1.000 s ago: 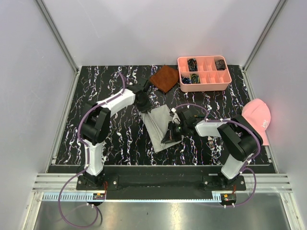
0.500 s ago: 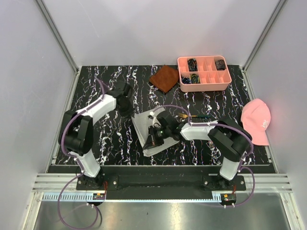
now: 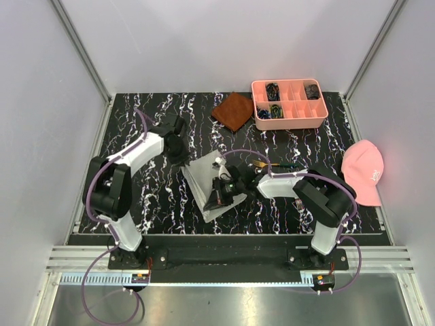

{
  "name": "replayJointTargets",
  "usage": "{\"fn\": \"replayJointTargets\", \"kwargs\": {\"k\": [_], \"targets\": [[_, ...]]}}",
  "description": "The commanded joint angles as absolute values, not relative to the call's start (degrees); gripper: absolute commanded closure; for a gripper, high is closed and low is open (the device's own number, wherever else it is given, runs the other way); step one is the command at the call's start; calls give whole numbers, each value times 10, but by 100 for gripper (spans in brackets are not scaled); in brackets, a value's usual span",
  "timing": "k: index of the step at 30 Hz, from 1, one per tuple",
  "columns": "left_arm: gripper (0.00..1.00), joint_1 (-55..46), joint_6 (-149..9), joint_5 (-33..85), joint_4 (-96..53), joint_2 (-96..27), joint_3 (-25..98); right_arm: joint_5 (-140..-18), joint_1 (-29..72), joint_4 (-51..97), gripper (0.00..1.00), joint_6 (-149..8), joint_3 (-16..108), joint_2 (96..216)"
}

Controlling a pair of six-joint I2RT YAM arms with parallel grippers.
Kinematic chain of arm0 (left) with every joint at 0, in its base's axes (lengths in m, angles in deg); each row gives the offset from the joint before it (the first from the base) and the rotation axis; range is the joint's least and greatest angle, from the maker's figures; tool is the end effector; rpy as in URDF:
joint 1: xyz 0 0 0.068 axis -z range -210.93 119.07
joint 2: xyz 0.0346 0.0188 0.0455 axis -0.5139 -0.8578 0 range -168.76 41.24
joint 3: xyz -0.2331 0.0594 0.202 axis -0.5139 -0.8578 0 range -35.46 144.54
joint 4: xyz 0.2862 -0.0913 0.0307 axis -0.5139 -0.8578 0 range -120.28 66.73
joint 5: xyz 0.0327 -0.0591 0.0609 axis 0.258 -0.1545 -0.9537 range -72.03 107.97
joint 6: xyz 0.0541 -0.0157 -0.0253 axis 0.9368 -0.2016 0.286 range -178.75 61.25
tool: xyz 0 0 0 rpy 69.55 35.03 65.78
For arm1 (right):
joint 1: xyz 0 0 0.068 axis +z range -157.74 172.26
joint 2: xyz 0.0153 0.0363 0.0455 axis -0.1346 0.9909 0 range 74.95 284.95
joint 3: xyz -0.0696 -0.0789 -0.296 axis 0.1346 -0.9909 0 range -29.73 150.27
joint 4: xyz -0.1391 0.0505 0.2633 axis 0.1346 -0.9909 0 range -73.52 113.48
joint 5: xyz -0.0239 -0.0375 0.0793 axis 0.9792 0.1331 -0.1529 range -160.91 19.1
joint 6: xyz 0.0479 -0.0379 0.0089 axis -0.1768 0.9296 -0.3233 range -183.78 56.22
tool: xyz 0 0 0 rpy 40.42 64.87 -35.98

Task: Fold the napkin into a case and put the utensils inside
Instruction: Fold the lower triangle-folded napkin at the center of the board.

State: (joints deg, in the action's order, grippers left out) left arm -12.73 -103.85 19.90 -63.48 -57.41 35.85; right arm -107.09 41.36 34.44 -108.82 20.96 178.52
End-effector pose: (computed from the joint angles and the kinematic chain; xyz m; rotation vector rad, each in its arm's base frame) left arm 0.3751 -0.1251 0.2261 -0.6436 2.7318 -0.3324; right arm 0.2389 0.3177 0.1436 -0.4768 2.6185 1.4465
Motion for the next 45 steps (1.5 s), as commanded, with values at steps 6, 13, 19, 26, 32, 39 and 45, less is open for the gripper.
{"fn": "replayJointTargets", "kwargs": {"k": [6, 13, 19, 26, 32, 39, 45], "targets": [[89, -90, -1067, 167, -569, -661, 472, -1170, 332, 359, 100, -1083, 121, 1773], [87, -75, -1077, 168, -569, -706, 498, -1178, 321, 368, 100, -1069, 110, 1790], [83, -63, -1078, 161, -569, -721, 518, -1169, 321, 366, 100, -1063, 103, 1802], [83, -54, -1076, 160, -567, -739, 527, -1140, 315, 320, 90, -1027, 110, 1799], [81, -47, -1072, 163, -562, -746, 531, -1058, 309, 171, 62, -947, 162, 1733], [82, -46, -1071, 165, -561, -743, 530, -1015, 294, 93, 38, -911, 243, 1726], [82, -45, -1062, 165, -561, -743, 533, -1023, 246, 82, 26, -912, 304, 1728]]}}
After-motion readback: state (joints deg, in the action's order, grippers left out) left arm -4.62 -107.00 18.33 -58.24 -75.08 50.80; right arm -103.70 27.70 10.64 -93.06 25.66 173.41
